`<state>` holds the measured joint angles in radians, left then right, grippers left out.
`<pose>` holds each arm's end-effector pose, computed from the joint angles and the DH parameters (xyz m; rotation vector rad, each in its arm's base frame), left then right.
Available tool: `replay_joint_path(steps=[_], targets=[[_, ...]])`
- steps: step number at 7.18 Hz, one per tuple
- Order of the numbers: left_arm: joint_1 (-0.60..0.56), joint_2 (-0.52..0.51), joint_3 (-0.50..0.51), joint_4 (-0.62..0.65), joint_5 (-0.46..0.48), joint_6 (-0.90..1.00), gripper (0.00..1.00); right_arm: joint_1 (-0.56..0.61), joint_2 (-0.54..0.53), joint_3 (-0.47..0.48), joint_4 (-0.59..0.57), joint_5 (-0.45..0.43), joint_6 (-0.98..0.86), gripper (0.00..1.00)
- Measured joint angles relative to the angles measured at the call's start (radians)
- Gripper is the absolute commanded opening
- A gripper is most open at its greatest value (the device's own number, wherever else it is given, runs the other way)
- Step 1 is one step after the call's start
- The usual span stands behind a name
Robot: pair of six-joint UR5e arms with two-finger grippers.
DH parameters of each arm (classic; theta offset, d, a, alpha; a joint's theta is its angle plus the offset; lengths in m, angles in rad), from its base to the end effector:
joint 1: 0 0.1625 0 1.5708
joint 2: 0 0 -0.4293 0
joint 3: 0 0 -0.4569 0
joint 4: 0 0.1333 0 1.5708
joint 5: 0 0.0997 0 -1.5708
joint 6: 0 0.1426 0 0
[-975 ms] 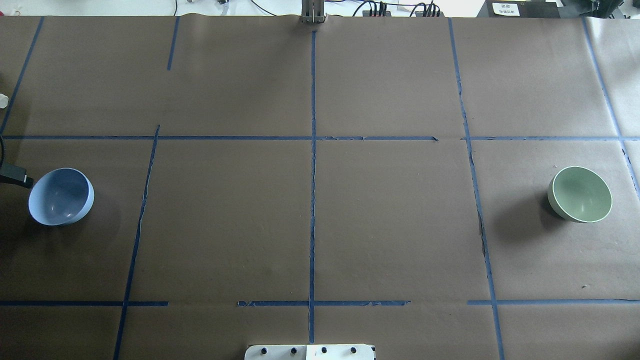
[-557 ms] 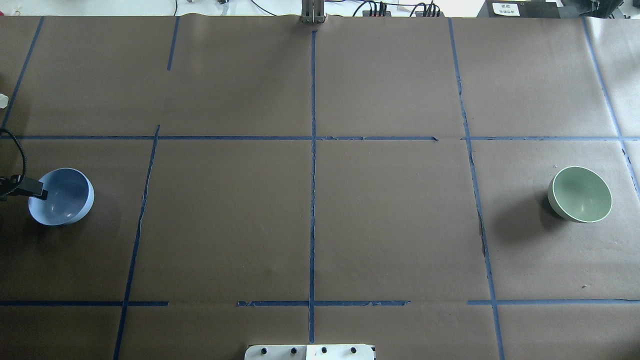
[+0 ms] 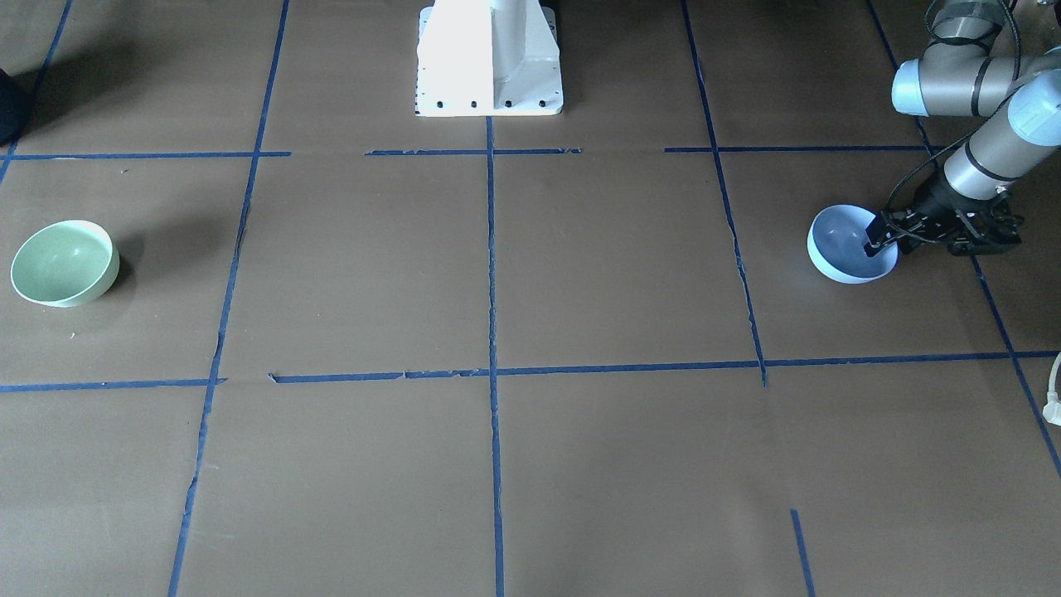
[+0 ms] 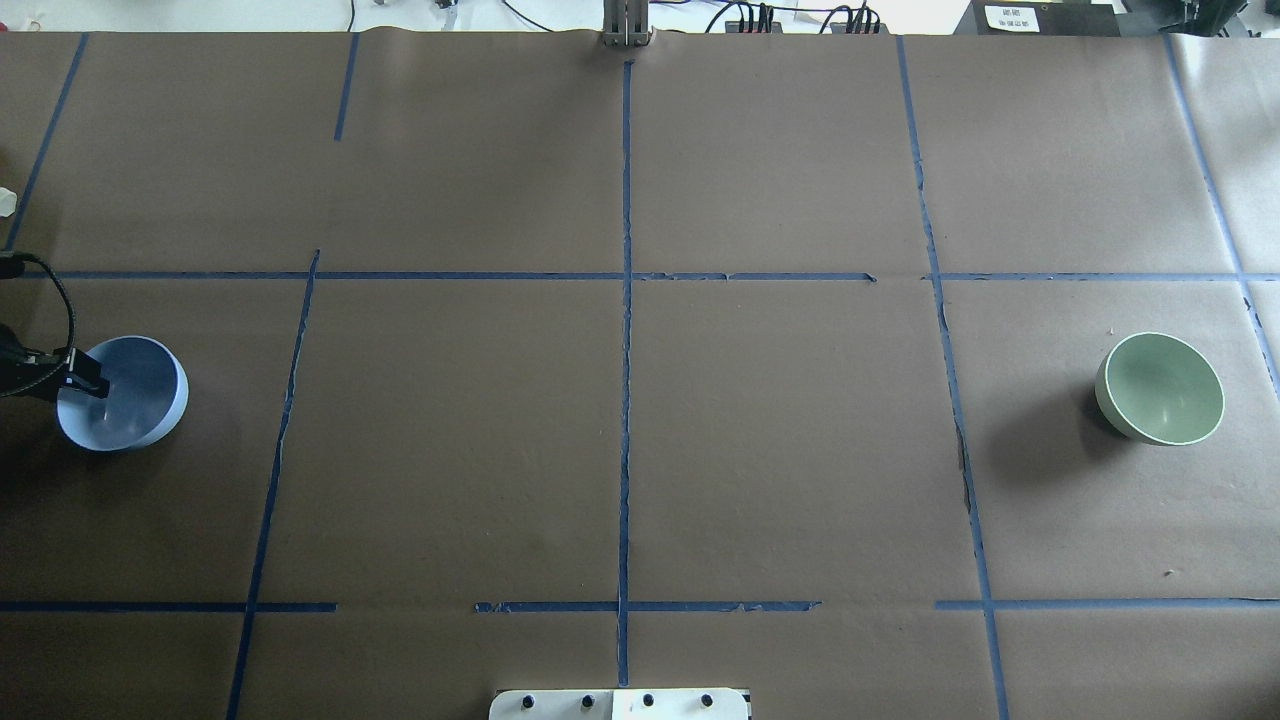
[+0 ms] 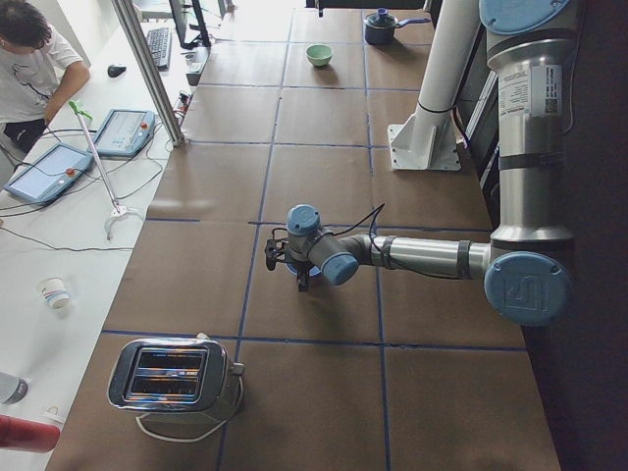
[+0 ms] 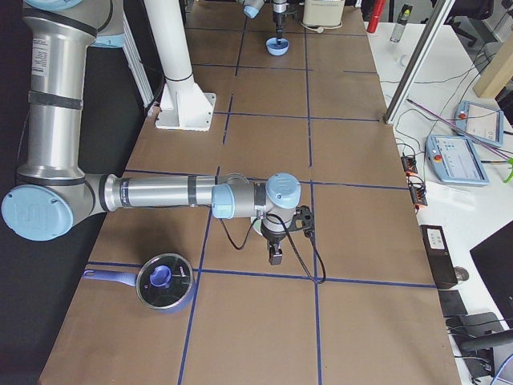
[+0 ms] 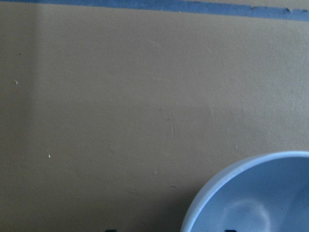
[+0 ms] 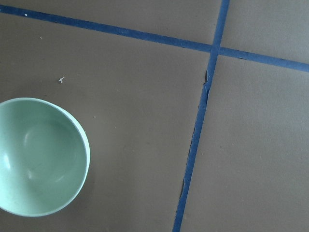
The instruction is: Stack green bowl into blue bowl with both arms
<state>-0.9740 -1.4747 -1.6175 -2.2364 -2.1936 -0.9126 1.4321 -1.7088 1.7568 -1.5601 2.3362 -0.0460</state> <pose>0.2752 -0.4942 0.6493 0.0212 0.8463 -0.1049 -0.0354 -0.5028 0.6626 0.0203 -0.7683 -0.1980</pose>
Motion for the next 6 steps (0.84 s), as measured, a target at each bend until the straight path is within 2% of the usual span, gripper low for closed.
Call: replay_joint_path(steps=[3,4,6], targets=[[0.001,-0.039,-0.033,0.028,-0.008,-0.028,0.00,0.000,0.000,0.000,0.000,-0.001,0.000,1.00],[0.000,-0.092,-0.073,0.105,-0.010,-0.055,0.00,0.001,0.000,0.000,0.000,-0.001,0.000,1.00],[0.025,-0.279,-0.162,0.351,-0.007,-0.152,0.00,0.001,0.000,0.000,0.000,-0.002,0.000,1.00]])
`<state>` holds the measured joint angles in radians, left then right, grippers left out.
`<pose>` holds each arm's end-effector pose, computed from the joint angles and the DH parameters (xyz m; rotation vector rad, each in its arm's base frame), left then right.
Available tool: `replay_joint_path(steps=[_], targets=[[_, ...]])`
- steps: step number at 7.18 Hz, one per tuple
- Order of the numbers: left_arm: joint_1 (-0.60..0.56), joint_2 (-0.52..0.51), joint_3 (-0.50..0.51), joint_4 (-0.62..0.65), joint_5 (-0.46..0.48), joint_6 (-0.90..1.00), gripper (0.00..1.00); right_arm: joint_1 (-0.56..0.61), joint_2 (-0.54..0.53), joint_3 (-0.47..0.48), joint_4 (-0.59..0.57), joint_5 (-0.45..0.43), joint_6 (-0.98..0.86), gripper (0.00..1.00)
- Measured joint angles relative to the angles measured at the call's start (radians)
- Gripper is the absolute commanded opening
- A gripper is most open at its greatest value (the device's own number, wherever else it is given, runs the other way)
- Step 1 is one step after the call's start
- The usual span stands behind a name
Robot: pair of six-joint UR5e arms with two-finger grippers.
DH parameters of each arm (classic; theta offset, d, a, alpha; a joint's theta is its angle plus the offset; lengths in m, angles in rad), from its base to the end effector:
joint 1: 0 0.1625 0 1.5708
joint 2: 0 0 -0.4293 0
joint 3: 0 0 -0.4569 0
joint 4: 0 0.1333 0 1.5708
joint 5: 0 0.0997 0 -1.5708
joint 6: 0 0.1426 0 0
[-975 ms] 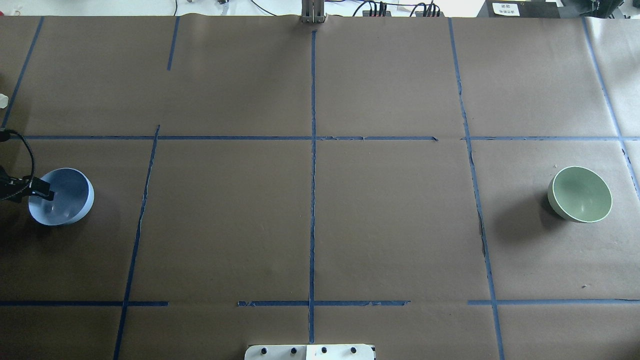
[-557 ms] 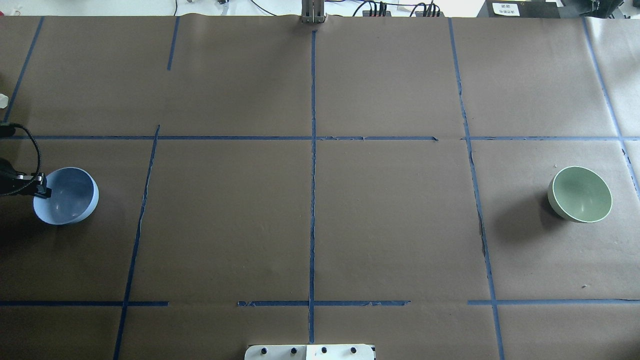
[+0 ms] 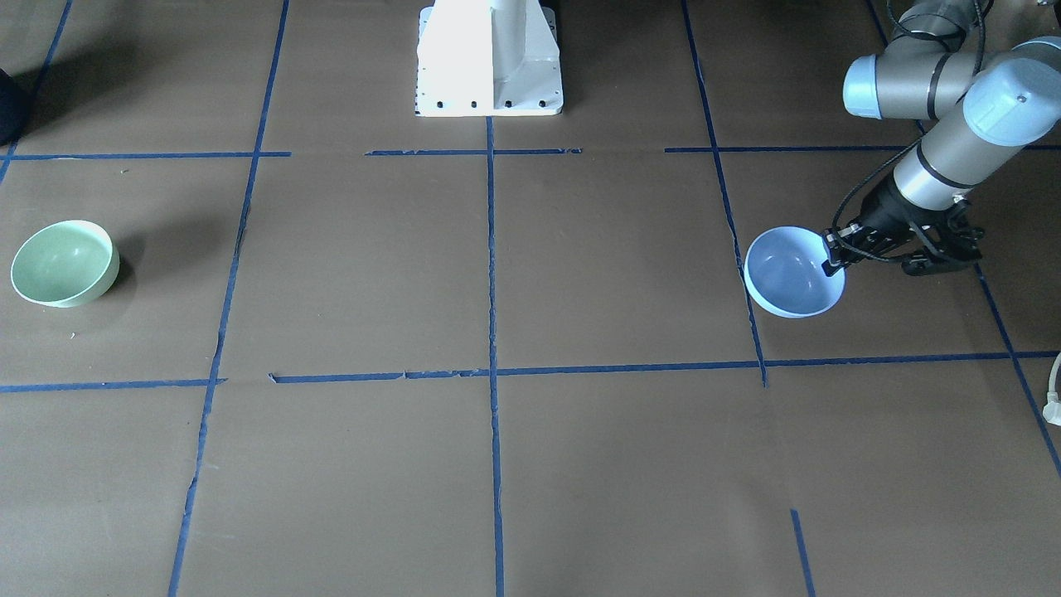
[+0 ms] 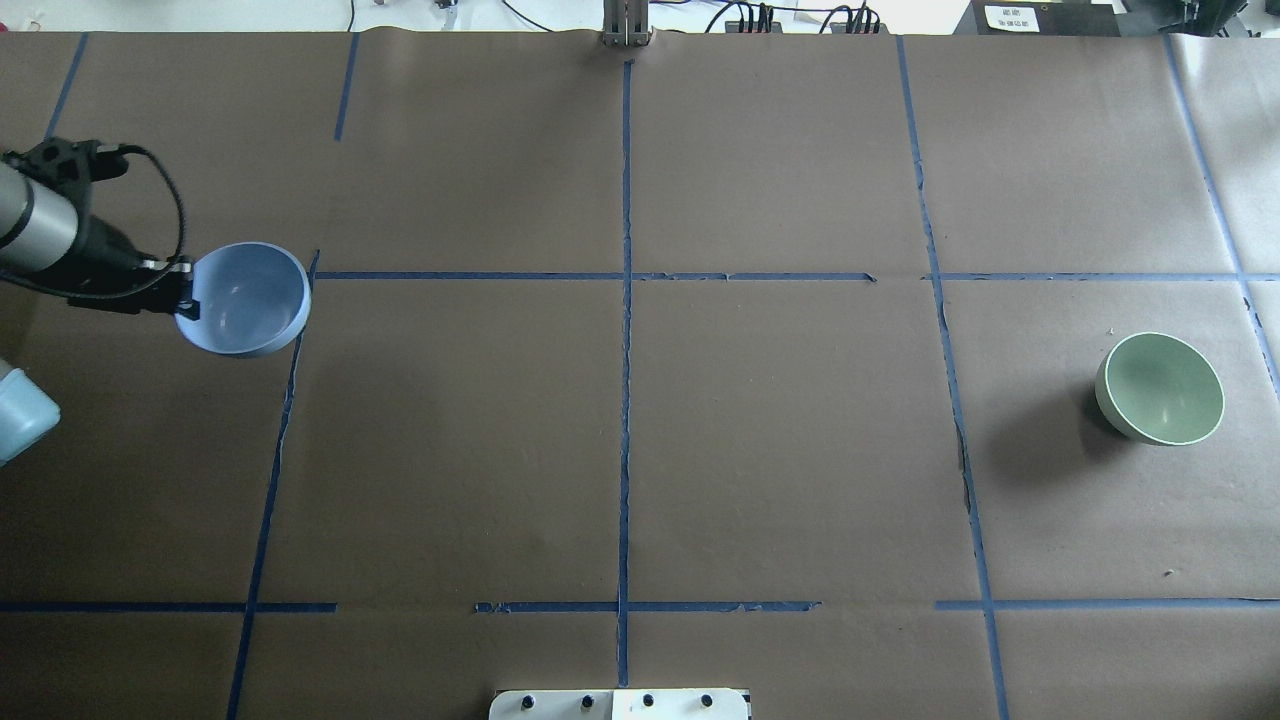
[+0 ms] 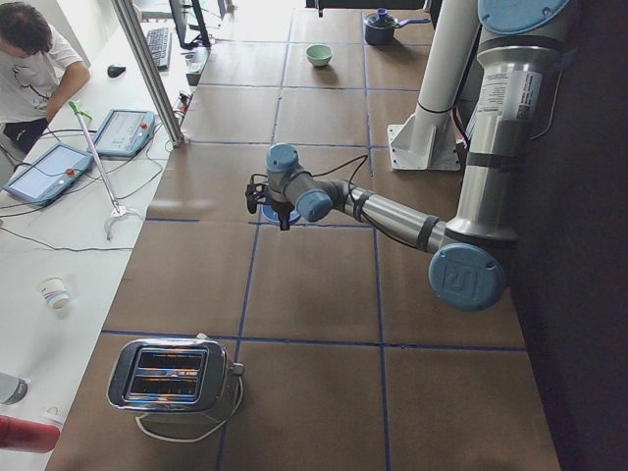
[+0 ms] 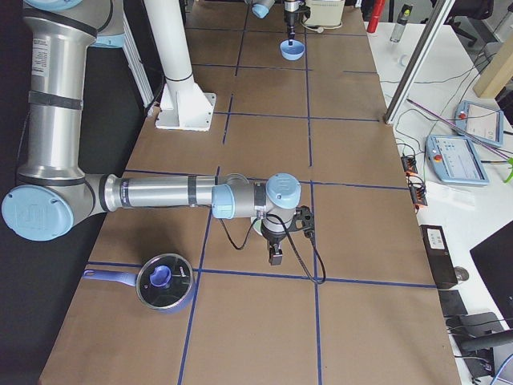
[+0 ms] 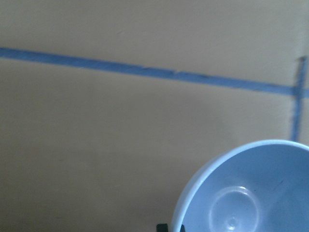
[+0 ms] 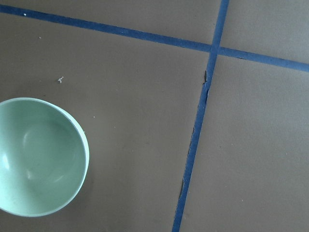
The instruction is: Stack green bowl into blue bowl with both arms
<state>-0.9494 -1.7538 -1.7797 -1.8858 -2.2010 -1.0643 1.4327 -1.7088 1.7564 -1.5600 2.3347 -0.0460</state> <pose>0.3389 -0.5580 0.4330 0.0039 0.9108 -0.1893 -0.0349 -0.5028 0.6630 0.0203 -0.7667 -0.1973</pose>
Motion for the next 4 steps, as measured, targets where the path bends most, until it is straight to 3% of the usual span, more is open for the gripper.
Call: replay_joint_path(steps=[2,4], targets=[[0.159,-0.237,0.014,0.134,0.065,-0.182,0.00,-0.001,0.002,0.001,0.001,0.000,0.000,1.00],[0.313,-0.443,0.127,0.154,0.184,-0.344,0.00,-0.001,0.004,0.000,0.000,0.000,0.000,1.00]])
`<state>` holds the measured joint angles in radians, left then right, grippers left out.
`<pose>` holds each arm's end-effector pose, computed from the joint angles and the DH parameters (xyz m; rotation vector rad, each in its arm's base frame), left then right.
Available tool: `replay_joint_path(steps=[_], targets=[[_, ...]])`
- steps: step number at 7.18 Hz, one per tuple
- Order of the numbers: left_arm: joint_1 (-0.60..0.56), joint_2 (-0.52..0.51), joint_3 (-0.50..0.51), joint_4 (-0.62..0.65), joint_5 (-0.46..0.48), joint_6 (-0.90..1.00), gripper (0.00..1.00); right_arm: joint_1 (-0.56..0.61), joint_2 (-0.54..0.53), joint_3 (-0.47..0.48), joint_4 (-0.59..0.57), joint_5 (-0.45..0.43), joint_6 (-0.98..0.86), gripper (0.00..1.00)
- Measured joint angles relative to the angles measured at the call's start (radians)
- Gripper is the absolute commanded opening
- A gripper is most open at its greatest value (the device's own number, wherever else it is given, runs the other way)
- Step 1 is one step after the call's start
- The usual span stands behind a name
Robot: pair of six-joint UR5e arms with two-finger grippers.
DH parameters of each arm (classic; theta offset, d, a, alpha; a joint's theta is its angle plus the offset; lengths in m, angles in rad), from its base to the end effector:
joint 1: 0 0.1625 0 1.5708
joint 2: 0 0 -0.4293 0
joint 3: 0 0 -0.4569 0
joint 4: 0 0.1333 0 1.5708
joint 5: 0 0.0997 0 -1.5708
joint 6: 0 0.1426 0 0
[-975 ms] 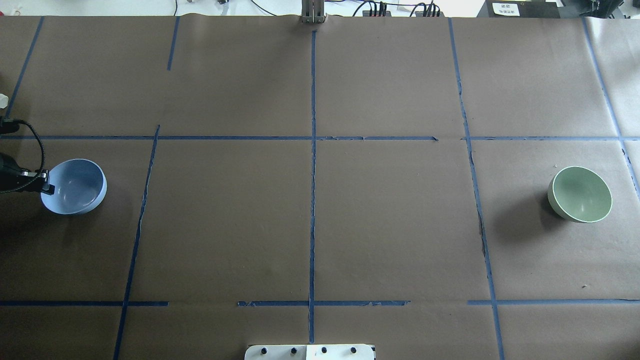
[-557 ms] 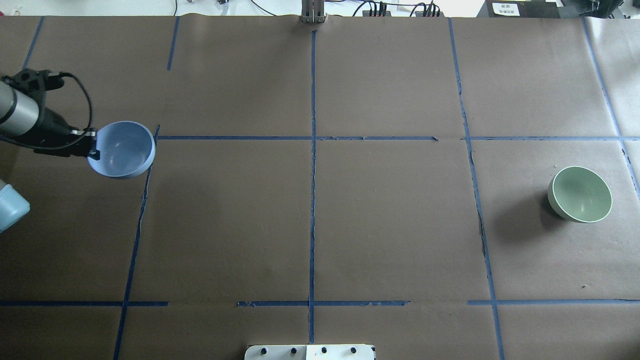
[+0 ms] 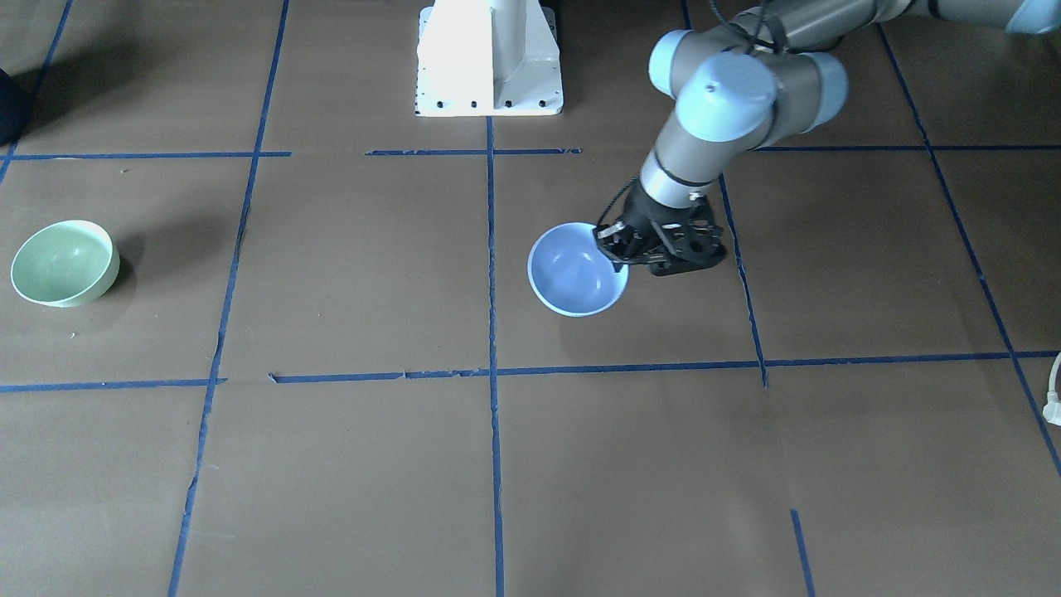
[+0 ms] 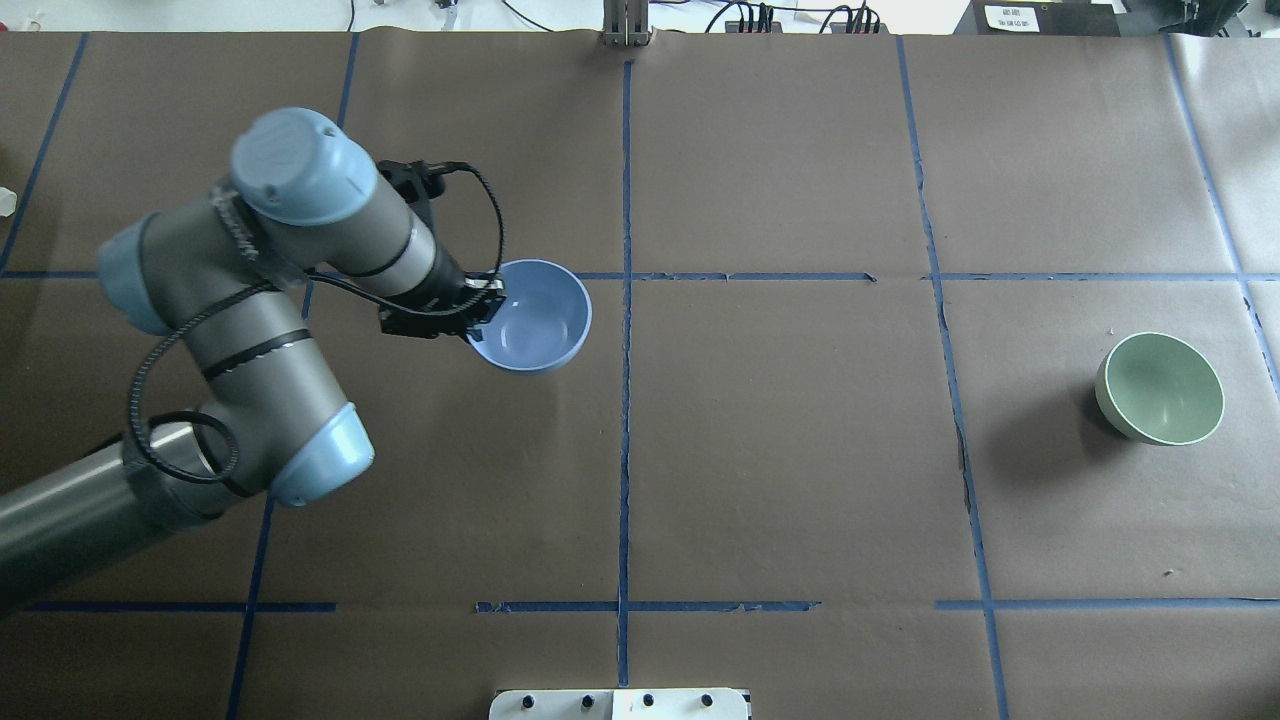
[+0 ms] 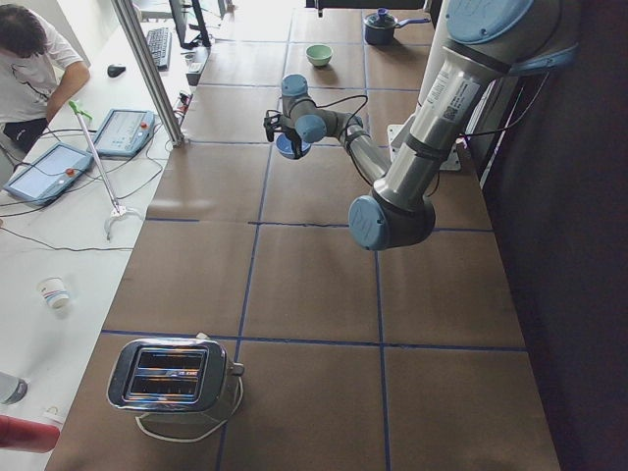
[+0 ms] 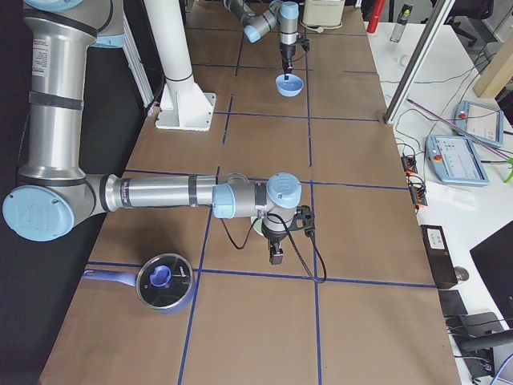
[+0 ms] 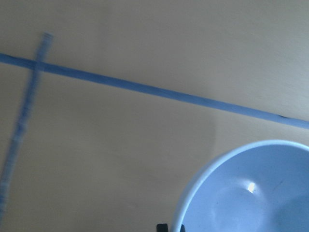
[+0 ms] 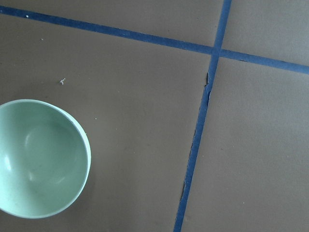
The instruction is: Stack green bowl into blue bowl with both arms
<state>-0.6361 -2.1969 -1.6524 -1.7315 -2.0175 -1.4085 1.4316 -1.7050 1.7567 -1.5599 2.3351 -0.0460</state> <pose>0.5698 -0.5099 0.2203 -0.0535 0.9499 -0.2438 -0.0358 -0.5047 0.6608 0.0239 -0.7673 -0.2000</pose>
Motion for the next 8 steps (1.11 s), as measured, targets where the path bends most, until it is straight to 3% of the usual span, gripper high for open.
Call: replay_joint_path(steps=[2,4,5,6,8], targets=[[0.092,-0.076,0.060,-0.004,0.069,-0.045,0.02,0.000,0.001,0.000,0.000,0.000,0.000,1.00],[0.123,-0.086,0.083,-0.007,0.092,-0.048,0.20,0.000,0.001,0.000,0.000,0.000,0.000,1.00],[0.125,-0.087,0.092,-0.008,0.094,-0.048,0.70,0.000,0.001,0.000,0.000,0.001,0.000,1.00],[0.126,-0.087,0.097,-0.008,0.095,-0.046,1.00,0.000,0.001,0.000,0.000,0.002,0.000,1.00],[0.123,-0.083,0.085,0.000,0.094,0.007,1.00,0.000,0.001,0.002,0.001,0.009,0.000,1.00]])
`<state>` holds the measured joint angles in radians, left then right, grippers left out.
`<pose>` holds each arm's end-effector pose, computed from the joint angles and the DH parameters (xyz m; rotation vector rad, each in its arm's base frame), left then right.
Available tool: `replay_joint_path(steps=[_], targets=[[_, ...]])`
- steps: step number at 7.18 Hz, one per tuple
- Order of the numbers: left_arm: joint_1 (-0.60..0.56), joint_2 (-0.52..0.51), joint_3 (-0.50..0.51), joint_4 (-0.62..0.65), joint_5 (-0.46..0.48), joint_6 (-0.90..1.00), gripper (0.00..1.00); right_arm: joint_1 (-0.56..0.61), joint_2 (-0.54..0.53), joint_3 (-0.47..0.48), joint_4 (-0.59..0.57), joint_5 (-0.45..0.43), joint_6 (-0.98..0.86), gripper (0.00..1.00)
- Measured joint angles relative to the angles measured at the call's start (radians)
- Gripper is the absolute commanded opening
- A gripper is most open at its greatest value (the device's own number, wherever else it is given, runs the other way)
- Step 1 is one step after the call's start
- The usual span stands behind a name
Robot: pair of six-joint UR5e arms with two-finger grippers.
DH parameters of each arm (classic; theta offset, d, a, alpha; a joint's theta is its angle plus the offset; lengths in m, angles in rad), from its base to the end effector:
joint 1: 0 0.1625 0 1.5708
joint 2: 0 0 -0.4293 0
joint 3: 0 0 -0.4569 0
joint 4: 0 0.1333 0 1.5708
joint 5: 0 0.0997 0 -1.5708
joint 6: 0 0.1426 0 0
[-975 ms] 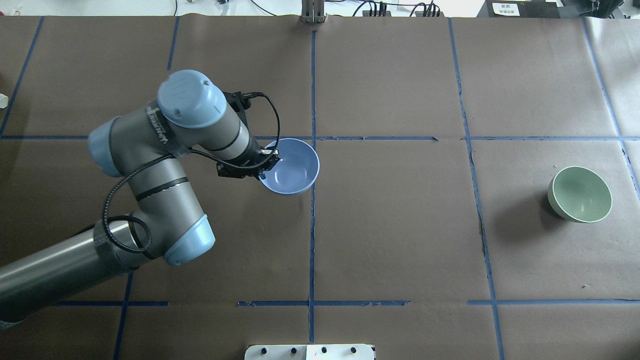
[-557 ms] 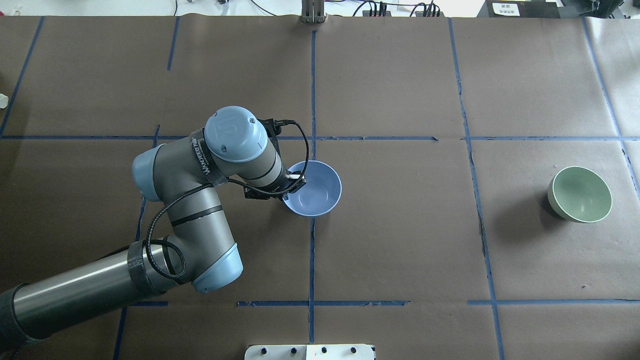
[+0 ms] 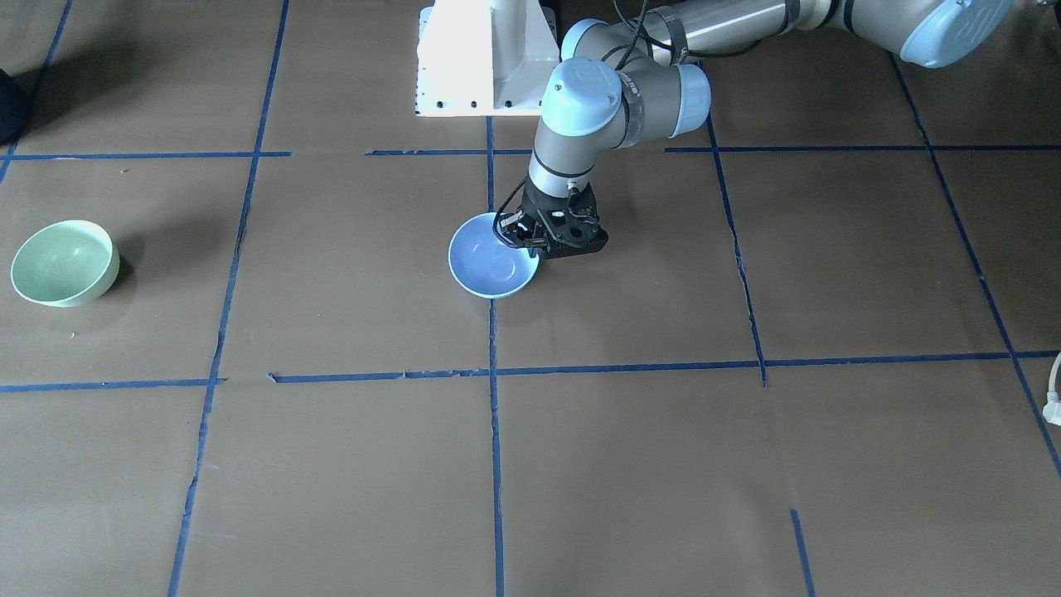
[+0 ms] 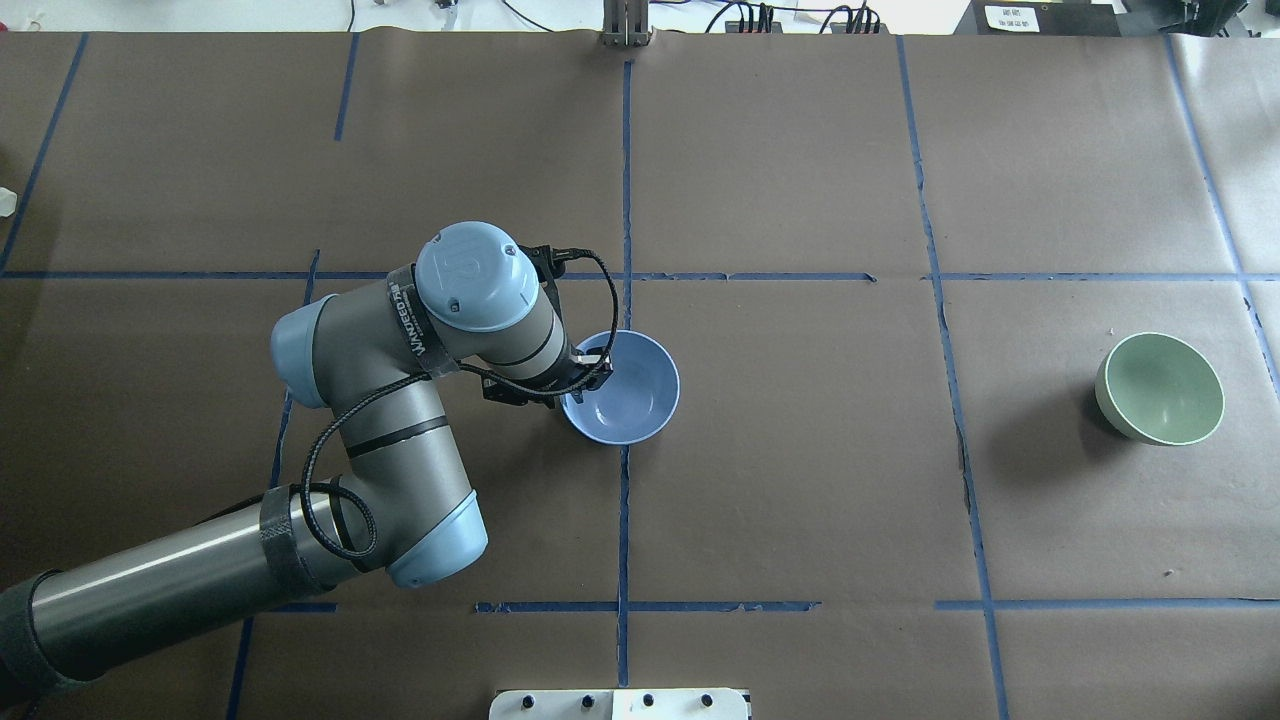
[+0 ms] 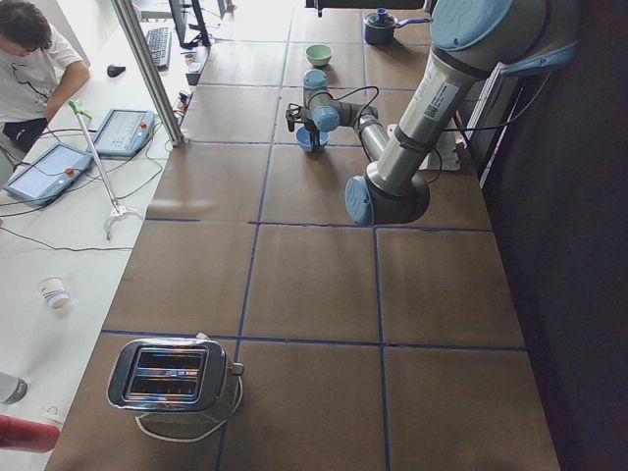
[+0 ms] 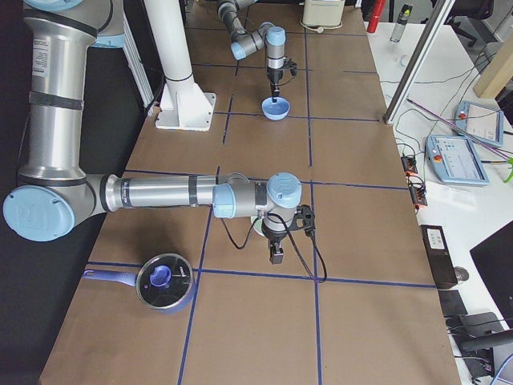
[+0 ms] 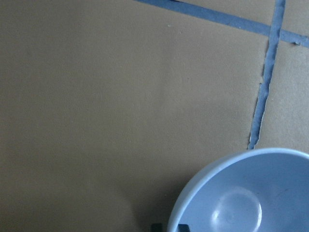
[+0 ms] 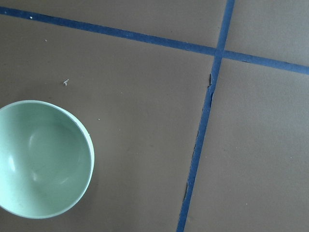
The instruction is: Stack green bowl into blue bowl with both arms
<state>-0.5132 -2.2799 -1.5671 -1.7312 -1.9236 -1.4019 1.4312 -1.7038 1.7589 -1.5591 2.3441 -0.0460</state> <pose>0.6504 -0.4630 0.2029 -0.0249 0.9179 -0.1671 -0.0370 -0.5053 0.6580 0.0272 -0.7765 -0.2020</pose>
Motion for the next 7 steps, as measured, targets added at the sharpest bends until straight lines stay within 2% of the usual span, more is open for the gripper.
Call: replay_joint_path(steps=[2,3,4,5,7], targets=[[-0.069,0.045,-0.088,0.096,-0.075,0.124,1.00,0.001,0.021,0.002,0.000,0.003,-0.001,1.00],[-0.144,0.138,-0.188,0.164,-0.131,0.282,1.00,0.001,0.028,0.004,0.000,0.003,0.000,1.00],[-0.239,0.251,-0.275,0.213,-0.180,0.470,1.00,0.001,0.031,0.006,0.000,0.004,0.002,1.00],[-0.361,0.367,-0.320,0.243,-0.230,0.688,1.00,0.000,0.031,0.007,0.000,0.007,0.003,1.00],[-0.661,0.573,-0.300,0.260,-0.325,1.150,1.00,0.000,0.032,0.007,0.000,0.016,0.001,1.00]])
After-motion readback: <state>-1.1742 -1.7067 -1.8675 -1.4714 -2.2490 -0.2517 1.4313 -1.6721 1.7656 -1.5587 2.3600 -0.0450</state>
